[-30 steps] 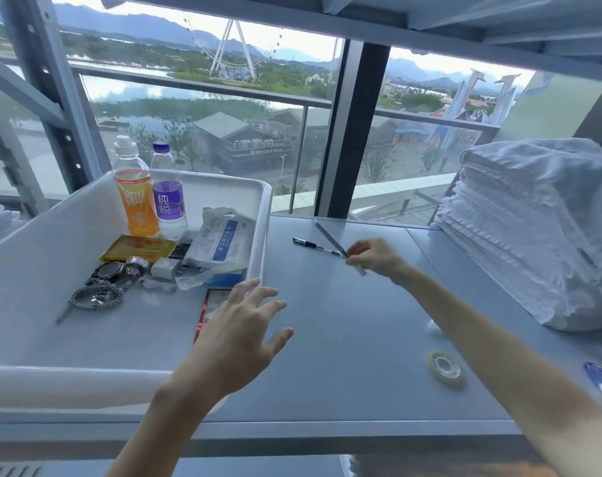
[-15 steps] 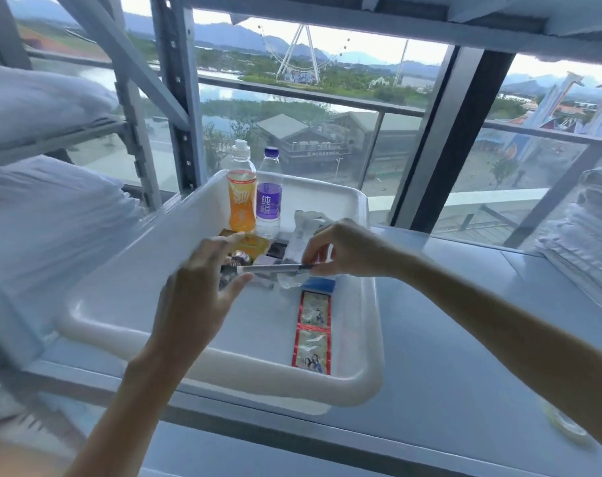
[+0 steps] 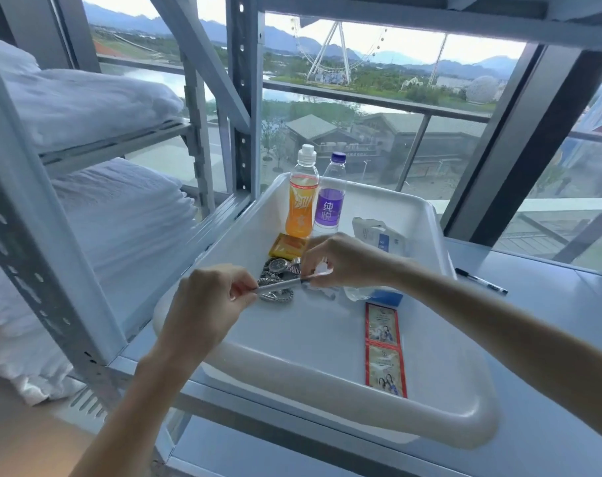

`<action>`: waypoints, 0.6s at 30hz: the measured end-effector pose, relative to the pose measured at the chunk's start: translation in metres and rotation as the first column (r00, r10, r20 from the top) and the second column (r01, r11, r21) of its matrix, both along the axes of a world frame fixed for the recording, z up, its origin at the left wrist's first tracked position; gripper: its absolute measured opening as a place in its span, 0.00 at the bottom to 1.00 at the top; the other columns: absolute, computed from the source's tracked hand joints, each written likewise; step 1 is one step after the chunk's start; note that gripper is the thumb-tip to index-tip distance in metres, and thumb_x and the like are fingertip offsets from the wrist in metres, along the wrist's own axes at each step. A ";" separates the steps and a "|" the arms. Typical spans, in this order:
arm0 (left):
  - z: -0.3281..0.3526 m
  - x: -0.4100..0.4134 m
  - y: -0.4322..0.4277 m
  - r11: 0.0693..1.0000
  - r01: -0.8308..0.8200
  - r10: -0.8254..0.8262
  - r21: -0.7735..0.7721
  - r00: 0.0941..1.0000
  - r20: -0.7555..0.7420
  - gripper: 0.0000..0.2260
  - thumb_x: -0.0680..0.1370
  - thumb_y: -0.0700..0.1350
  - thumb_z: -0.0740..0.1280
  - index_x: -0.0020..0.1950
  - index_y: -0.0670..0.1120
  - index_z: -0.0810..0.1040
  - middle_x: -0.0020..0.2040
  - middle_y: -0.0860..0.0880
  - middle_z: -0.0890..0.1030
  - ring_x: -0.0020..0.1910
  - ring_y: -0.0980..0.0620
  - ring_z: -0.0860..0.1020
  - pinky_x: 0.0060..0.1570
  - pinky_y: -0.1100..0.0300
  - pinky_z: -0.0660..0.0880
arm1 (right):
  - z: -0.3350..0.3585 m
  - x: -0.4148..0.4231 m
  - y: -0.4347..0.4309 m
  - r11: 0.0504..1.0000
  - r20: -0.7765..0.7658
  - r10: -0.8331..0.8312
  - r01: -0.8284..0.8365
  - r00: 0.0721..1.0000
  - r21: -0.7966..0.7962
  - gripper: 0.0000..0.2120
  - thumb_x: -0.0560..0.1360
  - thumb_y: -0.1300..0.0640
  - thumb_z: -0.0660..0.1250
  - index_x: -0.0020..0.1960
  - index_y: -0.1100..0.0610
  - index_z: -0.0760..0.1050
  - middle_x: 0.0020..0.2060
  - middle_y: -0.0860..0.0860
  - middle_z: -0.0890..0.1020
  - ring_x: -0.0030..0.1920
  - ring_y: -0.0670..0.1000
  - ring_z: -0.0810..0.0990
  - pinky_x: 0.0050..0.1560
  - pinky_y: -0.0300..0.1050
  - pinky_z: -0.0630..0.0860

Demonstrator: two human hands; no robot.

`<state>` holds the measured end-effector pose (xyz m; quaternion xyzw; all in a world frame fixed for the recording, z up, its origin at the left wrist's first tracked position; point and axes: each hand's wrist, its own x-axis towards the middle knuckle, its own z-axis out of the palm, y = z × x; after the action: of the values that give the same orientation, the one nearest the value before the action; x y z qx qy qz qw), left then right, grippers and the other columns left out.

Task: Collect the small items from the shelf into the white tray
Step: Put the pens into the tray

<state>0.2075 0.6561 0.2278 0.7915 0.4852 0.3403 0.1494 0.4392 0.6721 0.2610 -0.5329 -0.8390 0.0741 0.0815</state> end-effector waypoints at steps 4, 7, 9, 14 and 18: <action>-0.001 -0.005 0.006 0.989 -0.107 0.100 0.098 0.992 0.072 0.05 0.67 0.43 0.76 0.37 0.50 0.82 0.31 0.55 0.81 0.32 0.56 0.80 0.34 0.65 0.72 | -0.001 -0.011 0.009 0.964 -0.180 -0.137 0.173 0.974 0.201 0.06 0.73 0.57 0.70 0.48 0.59 0.78 0.41 0.48 0.78 0.40 0.49 0.79 0.44 0.39 0.79; 0.000 -0.002 0.005 0.982 -0.121 0.110 0.144 0.990 0.085 0.05 0.66 0.42 0.76 0.36 0.48 0.81 0.31 0.53 0.81 0.32 0.53 0.80 0.35 0.59 0.77 | 0.000 -0.021 0.014 0.939 -0.263 -0.276 0.318 0.924 0.132 0.07 0.74 0.55 0.68 0.45 0.59 0.79 0.36 0.53 0.83 0.31 0.48 0.81 0.35 0.38 0.79; 0.000 0.003 0.004 0.979 -0.111 0.102 0.168 0.993 0.062 0.05 0.67 0.42 0.76 0.37 0.47 0.81 0.32 0.52 0.82 0.32 0.49 0.81 0.35 0.56 0.78 | 0.000 -0.026 0.019 0.931 -0.355 -0.350 0.363 0.867 -0.032 0.07 0.75 0.54 0.68 0.44 0.58 0.78 0.36 0.54 0.84 0.27 0.41 0.79 0.31 0.31 0.77; 0.001 0.017 0.002 0.973 -0.050 0.060 0.223 0.998 -0.035 0.04 0.68 0.43 0.75 0.39 0.45 0.81 0.34 0.49 0.81 0.32 0.45 0.81 0.33 0.52 0.78 | 0.001 -0.040 0.031 0.791 -0.665 -0.601 0.213 0.444 -0.573 0.08 0.72 0.59 0.70 0.48 0.63 0.75 0.37 0.56 0.83 0.30 0.47 0.84 0.33 0.37 0.81; 0.000 0.013 0.003 0.985 -0.009 0.024 0.171 0.996 -0.086 0.06 0.68 0.45 0.75 0.40 0.46 0.81 0.35 0.50 0.82 0.35 0.46 0.81 0.36 0.53 0.78 | -0.014 -0.049 0.039 0.693 -0.637 -0.705 0.108 0.313 -0.713 0.03 0.72 0.64 0.70 0.43 0.63 0.76 0.36 0.56 0.82 0.31 0.47 0.83 0.32 0.35 0.80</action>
<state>0.2204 0.6595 0.2283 0.8115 0.4670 0.3465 0.0566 0.3905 0.7111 0.2474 -0.6135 -0.4294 0.5522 0.3665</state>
